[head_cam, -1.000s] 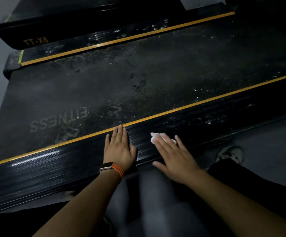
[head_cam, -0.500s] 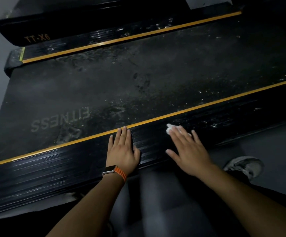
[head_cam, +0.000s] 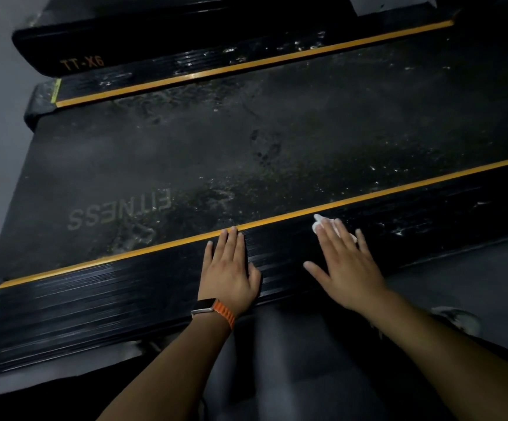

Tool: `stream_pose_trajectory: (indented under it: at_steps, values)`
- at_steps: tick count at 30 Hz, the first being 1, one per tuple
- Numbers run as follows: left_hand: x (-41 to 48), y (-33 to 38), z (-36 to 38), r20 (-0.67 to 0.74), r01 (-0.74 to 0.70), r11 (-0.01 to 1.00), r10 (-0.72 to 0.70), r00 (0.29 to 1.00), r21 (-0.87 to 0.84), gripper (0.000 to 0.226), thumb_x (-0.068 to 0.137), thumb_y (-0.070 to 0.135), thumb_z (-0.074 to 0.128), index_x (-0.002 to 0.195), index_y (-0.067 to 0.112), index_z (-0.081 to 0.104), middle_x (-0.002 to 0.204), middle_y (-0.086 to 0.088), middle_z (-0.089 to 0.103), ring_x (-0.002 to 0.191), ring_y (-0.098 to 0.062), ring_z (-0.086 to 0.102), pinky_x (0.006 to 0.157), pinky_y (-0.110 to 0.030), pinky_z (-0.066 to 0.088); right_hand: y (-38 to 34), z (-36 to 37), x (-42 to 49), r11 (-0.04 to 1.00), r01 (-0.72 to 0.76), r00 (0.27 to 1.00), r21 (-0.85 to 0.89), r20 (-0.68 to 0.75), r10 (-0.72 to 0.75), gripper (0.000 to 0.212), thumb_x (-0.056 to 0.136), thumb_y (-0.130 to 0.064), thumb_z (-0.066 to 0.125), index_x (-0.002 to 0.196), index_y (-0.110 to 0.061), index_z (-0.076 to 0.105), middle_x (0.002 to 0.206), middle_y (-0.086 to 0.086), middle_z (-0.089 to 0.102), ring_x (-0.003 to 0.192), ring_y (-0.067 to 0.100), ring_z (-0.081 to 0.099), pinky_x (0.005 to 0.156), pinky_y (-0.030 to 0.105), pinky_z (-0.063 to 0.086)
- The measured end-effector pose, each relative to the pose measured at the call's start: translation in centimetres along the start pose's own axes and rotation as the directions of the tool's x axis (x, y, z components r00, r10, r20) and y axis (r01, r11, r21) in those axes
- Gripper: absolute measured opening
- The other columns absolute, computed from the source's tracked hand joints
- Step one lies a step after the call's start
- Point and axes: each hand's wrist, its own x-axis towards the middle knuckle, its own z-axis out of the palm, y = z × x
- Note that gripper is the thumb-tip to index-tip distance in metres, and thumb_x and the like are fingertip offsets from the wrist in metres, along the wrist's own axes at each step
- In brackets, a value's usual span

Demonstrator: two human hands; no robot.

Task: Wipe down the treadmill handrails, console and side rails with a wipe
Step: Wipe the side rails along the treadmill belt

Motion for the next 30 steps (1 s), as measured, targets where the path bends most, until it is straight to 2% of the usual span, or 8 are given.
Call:
stream_pose_trajectory:
  at_steps: [3,6,9,15,19,24,27,30]
  values:
    - [-0.1,0.0,0.1,-0.012,-0.005,1.0,0.005,1.0,-0.003,0.075,0.097,0.049,0.024,0.163,0.012,0.023,0.171,-0.006,0.014,0.159,-0.019,0.005,0.129,-0.045,0.005,-2.8,0.0,1.2,0.995,0.099,0.995,0.006,-0.003,-0.099,0.092,0.095,-0.076,0.005,0.166,-0.018,-0.004,0.174,-0.004,-0.017,0.159,0.018,-0.018,0.129,0.052,-0.006]
    - [0.0,0.0,0.1,-0.011,-0.004,1.0,0.004,1.0,-0.008,0.074,0.097,0.048,0.025,0.162,0.012,0.024,0.171,-0.006,0.015,0.159,-0.019,0.005,0.129,-0.045,0.005,-1.0,-0.6,1.6,0.98,0.194,0.981,-0.039,0.019,-0.193,0.088,0.097,-0.075,0.004,0.167,-0.022,-0.006,0.172,-0.01,-0.02,0.159,0.014,-0.016,0.13,0.054,0.004]
    - [-0.1,0.0,0.0,-0.009,-0.004,1.0,0.004,1.0,-0.008,0.075,0.097,0.048,0.025,0.163,0.012,0.023,0.171,-0.005,0.014,0.159,-0.018,0.003,0.129,-0.044,0.004,2.6,-0.8,0.7,0.992,0.11,0.994,-0.064,-0.007,-0.111,0.087,0.099,-0.075,0.005,0.168,-0.022,0.006,0.173,-0.01,-0.012,0.161,0.014,-0.008,0.128,0.057,0.015]
    - [-0.2,0.1,0.0,-0.02,0.0,1.0,-0.001,1.0,-0.011,0.076,0.096,0.048,0.023,0.162,0.011,0.025,0.171,-0.006,0.016,0.159,-0.018,0.005,0.129,-0.045,0.006,-1.3,-1.2,3.1,0.995,0.098,0.994,-0.016,0.041,-0.098,0.099,0.089,-0.079,-0.004,0.167,-0.018,-0.004,0.174,-0.004,-0.016,0.16,0.018,-0.018,0.13,0.05,-0.005]
    - [-0.1,0.0,0.1,-0.024,-0.004,1.0,0.004,1.0,-0.018,0.076,0.096,0.048,0.024,0.161,0.011,0.028,0.17,-0.006,0.018,0.159,-0.019,0.008,0.129,-0.046,0.009,-0.1,-1.9,3.7,0.987,0.155,0.987,-0.051,0.06,-0.152,0.093,0.092,-0.077,-0.004,0.167,-0.023,-0.007,0.173,-0.007,-0.019,0.158,0.013,-0.02,0.13,0.05,-0.004]
    - [-0.1,0.1,-0.1,-0.016,-0.004,1.0,0.003,1.0,-0.017,0.077,0.095,0.048,0.022,0.162,0.011,0.026,0.171,-0.005,0.016,0.159,-0.018,0.005,0.129,-0.045,0.006,3.7,-2.0,2.1,0.998,-0.02,1.0,-0.061,0.014,0.021,0.097,0.092,-0.078,-0.004,0.167,-0.018,-0.004,0.173,-0.003,-0.019,0.159,0.017,-0.019,0.13,0.051,-0.004]
    - [-0.1,0.3,-0.2,-0.019,-0.003,1.0,0.003,1.0,-0.018,0.077,0.094,0.048,0.022,0.162,0.011,0.027,0.171,-0.006,0.016,0.159,-0.018,0.006,0.129,-0.045,0.007,0.6,-1.3,1.9,0.996,0.08,0.997,-0.034,0.008,-0.08,0.101,0.092,-0.08,-0.001,0.167,-0.013,0.0,0.174,0.003,-0.012,0.159,0.02,-0.02,0.129,0.05,-0.007]
    - [-0.1,0.4,-0.3,-0.021,0.004,1.0,-0.004,1.0,-0.011,0.076,0.094,0.047,0.024,0.161,0.011,0.029,0.17,-0.006,0.019,0.158,-0.018,0.008,0.129,-0.045,0.009,0.2,-0.3,1.0,0.982,0.185,0.983,-0.045,-0.005,-0.185,0.099,0.096,-0.08,-0.006,0.168,-0.013,0.004,0.175,0.002,-0.008,0.16,0.017,-0.015,0.131,0.049,-0.001]
